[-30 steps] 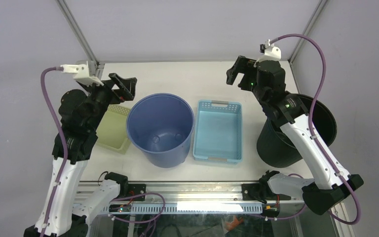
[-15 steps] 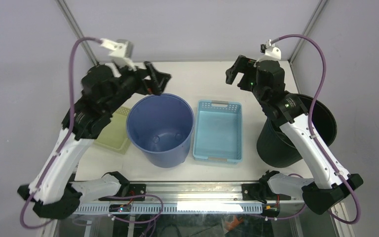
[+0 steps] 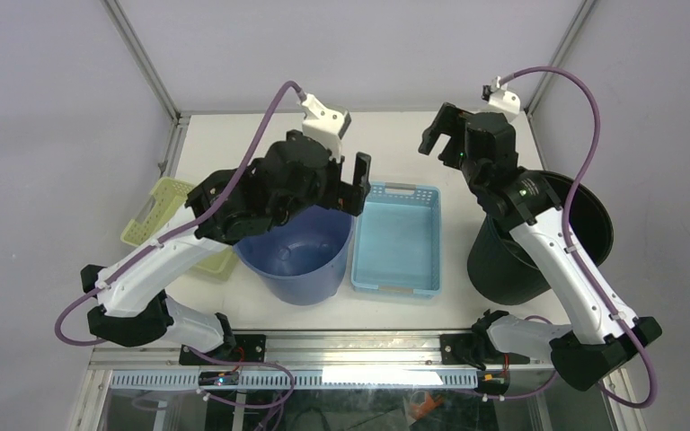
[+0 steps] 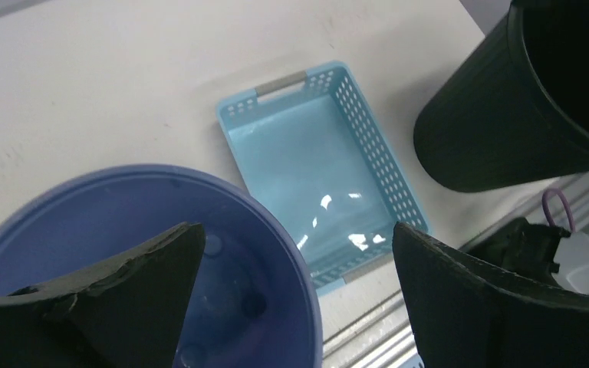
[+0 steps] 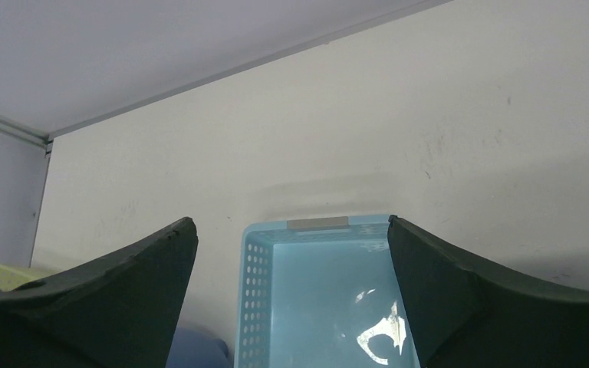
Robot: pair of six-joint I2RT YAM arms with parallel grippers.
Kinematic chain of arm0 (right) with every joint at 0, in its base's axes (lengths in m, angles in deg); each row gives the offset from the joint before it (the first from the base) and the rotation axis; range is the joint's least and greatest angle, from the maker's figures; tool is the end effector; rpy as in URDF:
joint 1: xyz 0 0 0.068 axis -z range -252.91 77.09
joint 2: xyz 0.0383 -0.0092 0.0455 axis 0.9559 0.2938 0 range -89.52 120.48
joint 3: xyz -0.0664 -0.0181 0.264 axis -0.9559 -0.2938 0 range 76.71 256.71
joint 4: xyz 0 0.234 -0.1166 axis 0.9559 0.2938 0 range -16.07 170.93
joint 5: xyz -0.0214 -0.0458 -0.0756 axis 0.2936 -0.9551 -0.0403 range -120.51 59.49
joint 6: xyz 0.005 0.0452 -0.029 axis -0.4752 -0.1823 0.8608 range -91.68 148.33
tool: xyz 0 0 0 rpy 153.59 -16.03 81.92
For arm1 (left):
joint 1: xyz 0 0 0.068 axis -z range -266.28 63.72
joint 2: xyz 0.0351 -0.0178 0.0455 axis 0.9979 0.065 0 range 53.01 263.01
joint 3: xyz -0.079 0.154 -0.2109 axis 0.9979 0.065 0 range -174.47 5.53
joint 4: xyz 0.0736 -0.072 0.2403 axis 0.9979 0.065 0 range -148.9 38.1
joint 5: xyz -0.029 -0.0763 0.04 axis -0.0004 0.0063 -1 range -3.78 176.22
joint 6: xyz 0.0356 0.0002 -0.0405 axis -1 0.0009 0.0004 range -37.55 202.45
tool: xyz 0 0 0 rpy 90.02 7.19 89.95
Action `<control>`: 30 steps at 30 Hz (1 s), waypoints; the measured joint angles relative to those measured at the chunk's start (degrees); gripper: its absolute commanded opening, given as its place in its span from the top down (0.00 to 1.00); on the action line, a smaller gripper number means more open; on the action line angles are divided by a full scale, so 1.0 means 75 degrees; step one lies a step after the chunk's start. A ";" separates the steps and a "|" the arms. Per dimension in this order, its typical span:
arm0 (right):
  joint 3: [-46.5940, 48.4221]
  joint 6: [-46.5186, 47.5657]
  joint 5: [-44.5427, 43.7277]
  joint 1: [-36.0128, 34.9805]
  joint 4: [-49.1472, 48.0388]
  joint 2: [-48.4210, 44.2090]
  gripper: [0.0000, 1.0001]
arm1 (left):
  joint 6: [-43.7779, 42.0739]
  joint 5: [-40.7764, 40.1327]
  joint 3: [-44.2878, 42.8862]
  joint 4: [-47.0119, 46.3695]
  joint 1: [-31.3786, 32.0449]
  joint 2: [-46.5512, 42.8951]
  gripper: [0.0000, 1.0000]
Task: Turn the large container upside down
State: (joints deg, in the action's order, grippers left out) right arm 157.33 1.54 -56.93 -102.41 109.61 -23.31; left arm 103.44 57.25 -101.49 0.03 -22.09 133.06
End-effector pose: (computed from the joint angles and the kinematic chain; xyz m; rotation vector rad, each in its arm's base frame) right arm 0.2120 0.1017 0.4357 0.2575 1.8902 0.2175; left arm 0.1264 -0.2218 0.4825 0.4820 2.0172 -0.3802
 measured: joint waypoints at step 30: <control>-0.0548 -0.0044 -0.0219 0.0009 -0.0090 -0.0388 0.01 | 0.1571 -0.0338 0.0539 0.1553 0.0554 0.1553 0.88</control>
State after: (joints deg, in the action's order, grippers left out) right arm 153.22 1.21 -58.57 -102.34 108.93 -26.22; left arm 115.22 54.72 -97.45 11.68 -17.94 144.71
